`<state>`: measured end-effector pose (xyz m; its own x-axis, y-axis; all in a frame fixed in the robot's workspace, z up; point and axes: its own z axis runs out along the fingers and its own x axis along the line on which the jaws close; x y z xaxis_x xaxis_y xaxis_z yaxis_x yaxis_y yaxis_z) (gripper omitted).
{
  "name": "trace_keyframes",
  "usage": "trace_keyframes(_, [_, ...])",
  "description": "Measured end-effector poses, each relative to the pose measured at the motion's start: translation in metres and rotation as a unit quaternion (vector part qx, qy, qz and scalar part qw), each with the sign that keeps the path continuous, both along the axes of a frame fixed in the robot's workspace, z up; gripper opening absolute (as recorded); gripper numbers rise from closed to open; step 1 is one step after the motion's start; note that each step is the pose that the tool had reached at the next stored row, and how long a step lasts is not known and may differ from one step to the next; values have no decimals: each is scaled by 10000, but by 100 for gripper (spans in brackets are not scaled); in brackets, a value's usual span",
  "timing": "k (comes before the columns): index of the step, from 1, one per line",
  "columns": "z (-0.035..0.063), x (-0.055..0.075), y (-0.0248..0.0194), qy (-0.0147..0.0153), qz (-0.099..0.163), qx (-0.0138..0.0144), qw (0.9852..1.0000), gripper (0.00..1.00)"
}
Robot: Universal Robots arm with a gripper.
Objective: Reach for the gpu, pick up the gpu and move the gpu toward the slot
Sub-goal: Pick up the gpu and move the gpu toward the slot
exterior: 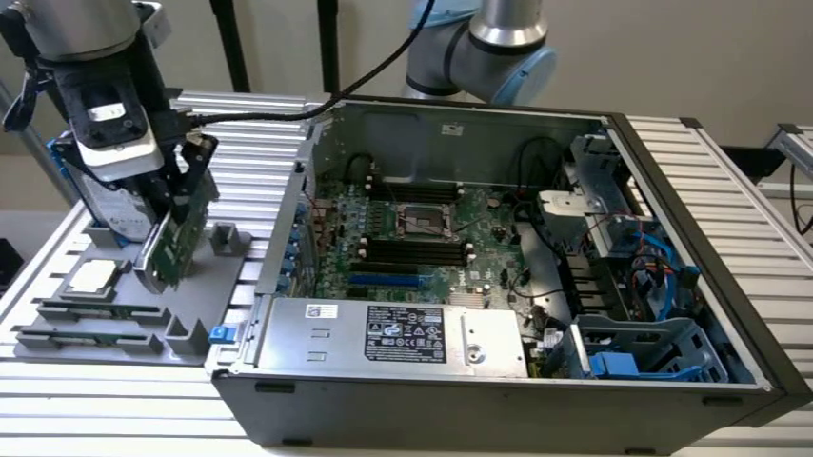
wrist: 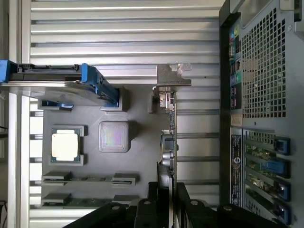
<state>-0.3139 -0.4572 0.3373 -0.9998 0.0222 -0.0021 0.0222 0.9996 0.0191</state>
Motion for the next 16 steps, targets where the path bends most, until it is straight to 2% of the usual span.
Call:
trace_keyframes(7, [319, 135, -5, 14, 2, 15, 10000, 26])
trace_keyframes(16, [725, 530, -7, 78, 4, 41, 10000, 26])
